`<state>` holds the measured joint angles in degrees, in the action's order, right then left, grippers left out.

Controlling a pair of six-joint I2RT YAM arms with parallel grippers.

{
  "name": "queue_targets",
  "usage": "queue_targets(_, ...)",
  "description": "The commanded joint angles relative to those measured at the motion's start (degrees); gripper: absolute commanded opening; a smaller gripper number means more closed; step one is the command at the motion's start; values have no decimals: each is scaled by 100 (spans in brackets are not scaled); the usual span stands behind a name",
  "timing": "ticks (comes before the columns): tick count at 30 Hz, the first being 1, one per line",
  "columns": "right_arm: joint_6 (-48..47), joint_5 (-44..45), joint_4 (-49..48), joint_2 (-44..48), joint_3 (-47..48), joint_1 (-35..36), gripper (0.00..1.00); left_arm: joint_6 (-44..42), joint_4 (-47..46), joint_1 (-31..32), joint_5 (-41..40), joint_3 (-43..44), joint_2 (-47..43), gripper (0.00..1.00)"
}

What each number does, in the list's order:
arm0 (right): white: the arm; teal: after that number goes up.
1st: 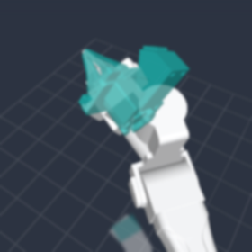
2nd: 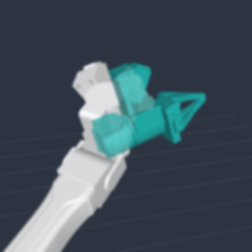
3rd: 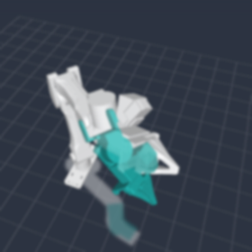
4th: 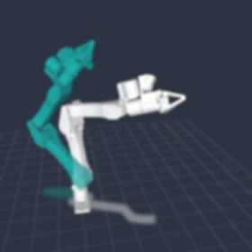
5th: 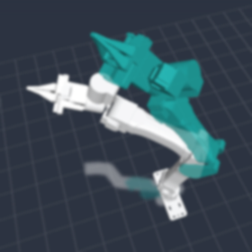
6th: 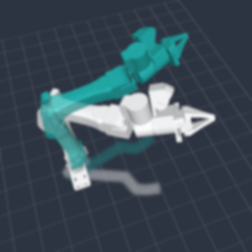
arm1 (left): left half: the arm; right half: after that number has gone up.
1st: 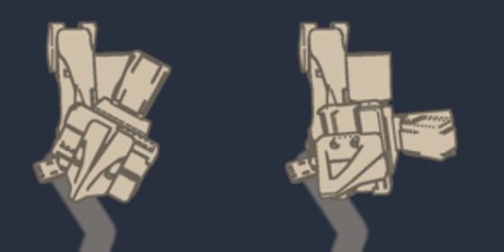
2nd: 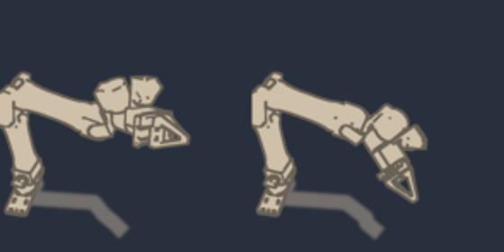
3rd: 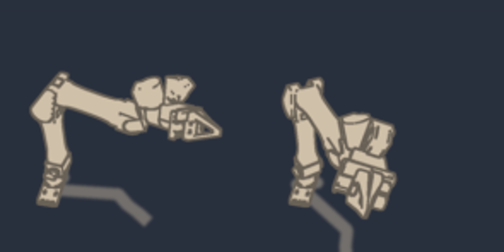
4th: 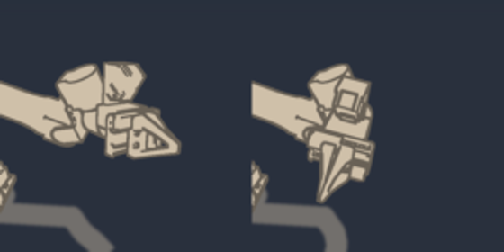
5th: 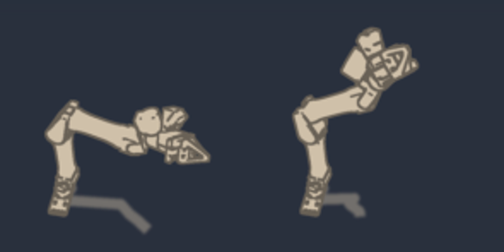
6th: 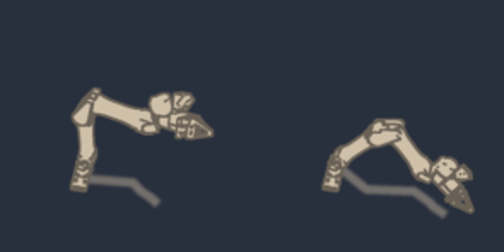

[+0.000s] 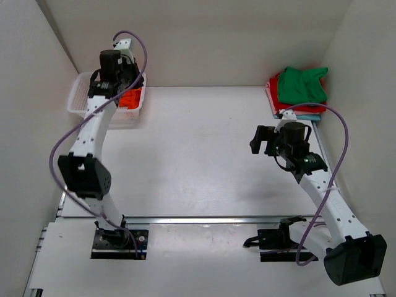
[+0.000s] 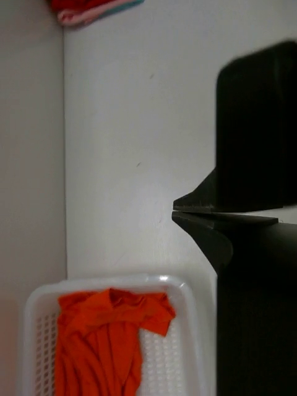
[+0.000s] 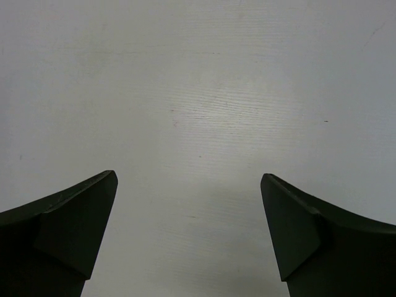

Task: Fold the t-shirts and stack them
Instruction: Grab crumpled tshirt from bin with the left arm

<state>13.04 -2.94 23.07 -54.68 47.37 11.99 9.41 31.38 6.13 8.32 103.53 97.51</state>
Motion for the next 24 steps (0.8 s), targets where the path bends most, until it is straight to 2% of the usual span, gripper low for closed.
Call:
queue_targets(1, -284, -93, -347, -367, 325, 40, 100, 95, 26, -471, -558, 1174, 1081, 29)
queue_targets(2, -328, -128, -356, -421, 325, 75, 99, 114, 44, -507, -594, 1405, 1286, 48)
queue_targets(3, -354, -102, -443, -526, 325, 110, 99, 201, 9, -577, -734, 1747, 1601, 42)
queue_targets(4, -381, -162, -470, -570, 316, 128, 99, 271, -104, -604, -761, 1933, 1761, 42)
queue_targets(5, -346, -180, -540, -605, 290, 102, 99, 315, -175, -596, -822, 1987, 2015, 49)
queue_targets(6, -337, -207, -575, -641, 246, 128, 99, 385, -384, -770, -814, 2013, 2217, 63)
queue_targets(7, -346, -242, -619, -693, 176, 137, 99, 412, -569, -780, -814, 2083, 2315, 65)
queue_targets(9, -328, -303, -751, -746, 97, 120, 99, 552, -720, -833, -797, 2223, 2735, 59)
queue_targets(11, -302, -321, -812, -807, 88, 120, 99, 641, -633, -833, -823, 2601, 3176, 68)
queue_targets(14, -319, -382, -883, -852, 123, 50, 99, 703, -457, -798, -823, 3286, 3852, 69)
queue_targets(16, -293, -392, -883, -878, 175, 32, 99, 790, -448, -780, -823, 3428, 4221, 72)
queue_targets(19, -311, -392, -892, -861, 158, -12, 99, 1018, -606, -841, -675, 3481, 4529, 72)
queue_targets(22, -293, -444, -962, -817, 123, -91, 99, 1150, -440, -815, -559, 3761, 4837, 67)
queue_targets(23, -293, -462, -945, -808, 97, -91, 99, 1142, -387, -815, -559, 3893, 4882, 61)
queue_targets(24, -267, -479, -953, -808, 114, -135, 99, 1151, -247, -833, -559, 3955, 4952, 35)
